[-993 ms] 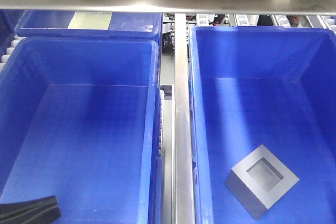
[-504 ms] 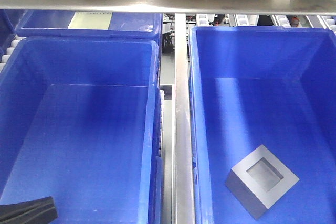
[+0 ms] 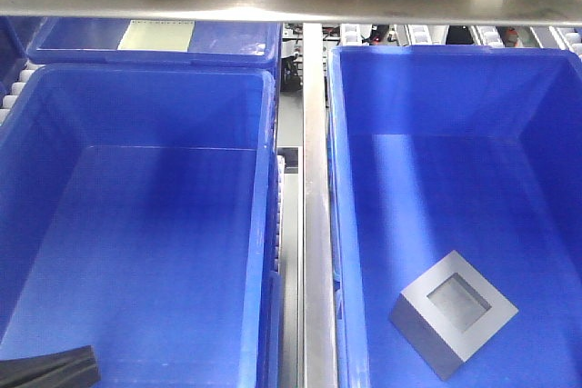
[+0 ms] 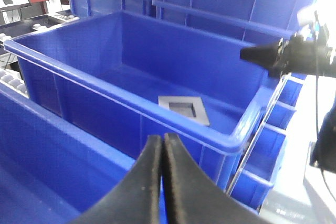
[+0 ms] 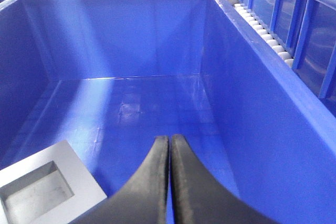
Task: Sort gray base to blue bin
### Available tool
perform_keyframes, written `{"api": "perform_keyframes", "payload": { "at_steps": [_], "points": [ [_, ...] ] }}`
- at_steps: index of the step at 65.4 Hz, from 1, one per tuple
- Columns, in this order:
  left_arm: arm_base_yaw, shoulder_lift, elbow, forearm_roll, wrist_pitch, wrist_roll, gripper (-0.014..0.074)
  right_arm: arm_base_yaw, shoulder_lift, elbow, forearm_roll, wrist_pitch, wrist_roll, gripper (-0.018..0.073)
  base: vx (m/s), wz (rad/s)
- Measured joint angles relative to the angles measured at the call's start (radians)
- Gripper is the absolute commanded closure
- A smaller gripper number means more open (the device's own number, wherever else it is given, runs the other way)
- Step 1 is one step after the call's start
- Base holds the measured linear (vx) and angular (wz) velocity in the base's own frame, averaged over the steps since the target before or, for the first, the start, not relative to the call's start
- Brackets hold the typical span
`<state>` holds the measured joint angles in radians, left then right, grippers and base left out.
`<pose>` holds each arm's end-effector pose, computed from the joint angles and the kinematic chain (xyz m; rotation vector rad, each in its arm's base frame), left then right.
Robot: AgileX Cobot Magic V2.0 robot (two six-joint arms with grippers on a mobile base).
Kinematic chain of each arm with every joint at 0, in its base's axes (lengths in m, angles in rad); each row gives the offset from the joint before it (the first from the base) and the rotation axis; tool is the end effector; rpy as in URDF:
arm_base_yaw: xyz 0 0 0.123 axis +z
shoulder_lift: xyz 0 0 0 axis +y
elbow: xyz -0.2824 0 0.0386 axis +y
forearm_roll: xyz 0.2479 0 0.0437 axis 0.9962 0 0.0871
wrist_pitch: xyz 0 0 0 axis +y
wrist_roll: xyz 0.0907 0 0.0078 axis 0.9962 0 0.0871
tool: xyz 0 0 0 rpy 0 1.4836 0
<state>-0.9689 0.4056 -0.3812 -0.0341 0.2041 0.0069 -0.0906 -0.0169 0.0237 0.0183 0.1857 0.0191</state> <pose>0.0531 -0.0785 0.2946 0.8079 1.5740 -0.7384 0.0555 -0.0047 0.1891 0.1044 1.6730 -0.0375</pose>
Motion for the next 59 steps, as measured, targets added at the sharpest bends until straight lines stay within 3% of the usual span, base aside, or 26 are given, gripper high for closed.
{"api": "perform_keyframes", "payload": {
  "at_steps": [13, 22, 27, 39, 47, 59],
  "points": [
    [0.005, -0.022, 0.0, 0.0, 0.014, 0.013, 0.0604, 0.0, 0.0, 0.0, 0.0, 0.001, 0.0, 0.0564, 0.0, 0.0],
    [0.093, -0.135, 0.0, 0.0, 0.046, 0.013, 0.0604, 0.0, 0.0, 0.0, 0.0, 0.001, 0.0, 0.0564, 0.0, 0.0],
    [0.197, -0.219, 0.0, 0.0, 0.082, 0.013, 0.0604, 0.0, 0.0, 0.0, 0.0, 0.001, 0.0, 0.0564, 0.0, 0.0],
    [0.515, -0.397, 0.003, 0.015, 0.199, 0.013, 0.0604, 0.0, 0.0, 0.0, 0.0, 0.001, 0.0, 0.0564, 0.0, 0.0],
    [0.732, -0.422, 0.039, 0.049, 0.187, 0.013, 0.0604, 0.0, 0.0, 0.0, 0.0, 0.001, 0.0, 0.0564, 0.0, 0.0],
    [0.935, -0.422, 0.129, 0.06, 0.096, 0.013, 0.0604, 0.0, 0.0, 0.0, 0.0, 0.001, 0.0, 0.0564, 0.0, 0.0]
  ]
}}
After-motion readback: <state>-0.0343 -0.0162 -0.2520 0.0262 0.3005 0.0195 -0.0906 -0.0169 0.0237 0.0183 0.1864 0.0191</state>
